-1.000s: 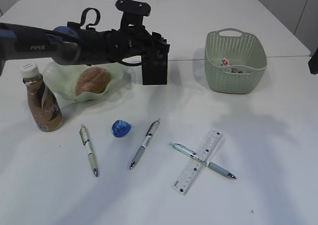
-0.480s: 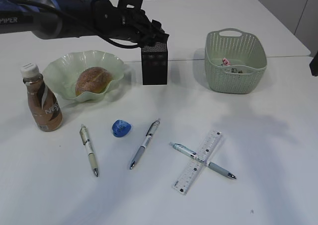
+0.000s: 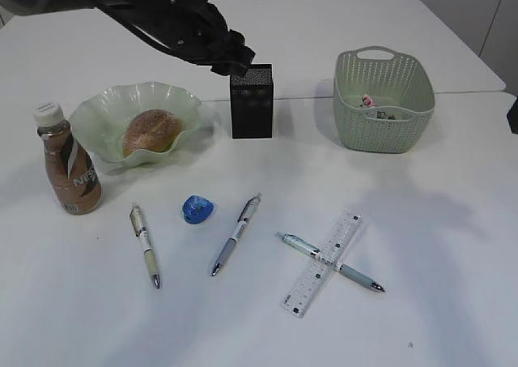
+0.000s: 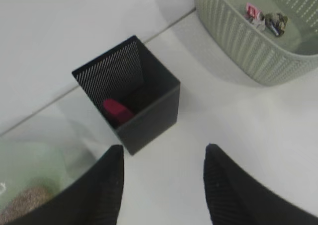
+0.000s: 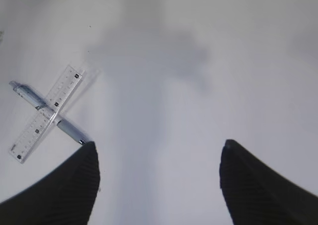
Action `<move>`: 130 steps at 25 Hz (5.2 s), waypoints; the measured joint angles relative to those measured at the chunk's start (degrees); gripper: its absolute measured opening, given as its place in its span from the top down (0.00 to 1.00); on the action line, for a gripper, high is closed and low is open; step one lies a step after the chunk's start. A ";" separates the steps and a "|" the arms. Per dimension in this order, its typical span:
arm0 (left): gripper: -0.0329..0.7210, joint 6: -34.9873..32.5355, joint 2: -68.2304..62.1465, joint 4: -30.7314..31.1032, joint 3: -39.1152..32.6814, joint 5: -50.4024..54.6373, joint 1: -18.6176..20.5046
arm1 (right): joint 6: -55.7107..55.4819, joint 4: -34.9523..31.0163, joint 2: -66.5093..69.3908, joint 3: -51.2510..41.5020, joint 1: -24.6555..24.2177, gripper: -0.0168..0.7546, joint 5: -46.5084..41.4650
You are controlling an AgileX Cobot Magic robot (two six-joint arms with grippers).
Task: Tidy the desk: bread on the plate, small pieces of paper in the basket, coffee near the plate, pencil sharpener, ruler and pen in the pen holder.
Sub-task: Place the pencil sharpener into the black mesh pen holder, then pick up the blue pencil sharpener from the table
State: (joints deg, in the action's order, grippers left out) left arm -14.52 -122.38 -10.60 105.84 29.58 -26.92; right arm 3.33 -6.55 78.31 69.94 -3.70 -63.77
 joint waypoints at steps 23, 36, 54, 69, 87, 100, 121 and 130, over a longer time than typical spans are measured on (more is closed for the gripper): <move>0.47 15.79 1.24 4.78 0.12 40.11 0.89 | 0.00 -1.57 0.00 0.00 0.00 0.22 -6.53; 0.42 15.92 -3.20 7.70 0.47 40.23 -1.07 | -0.40 -1.87 0.00 0.00 0.00 0.22 -6.63; 0.33 11.10 -8.43 9.46 0.60 40.13 -1.77 | -0.49 -1.87 0.00 0.00 0.00 0.22 -6.40; 0.33 7.73 -10.61 7.99 0.60 36.43 -1.89 | -0.49 -1.96 0.00 0.00 0.00 0.22 -5.69; 0.34 6.32 -12.43 7.47 0.60 33.12 -2.87 | -0.49 -1.96 0.00 0.00 0.00 0.22 -5.56; 0.42 6.01 -12.43 9.54 0.60 32.62 -2.87 | -0.49 -1.96 0.00 0.00 0.00 0.22 -5.46; 0.47 5.89 -13.52 9.63 0.99 34.26 -2.87 | -0.49 -1.85 0.00 0.00 0.00 0.22 -5.37; 0.56 5.89 -13.52 9.63 1.03 34.48 -2.87 | -0.49 -1.85 0.00 0.00 0.00 0.22 -5.37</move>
State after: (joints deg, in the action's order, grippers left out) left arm -8.63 -135.90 -0.97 106.87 64.05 -29.79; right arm 2.84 -8.41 78.31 69.94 -3.70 -69.15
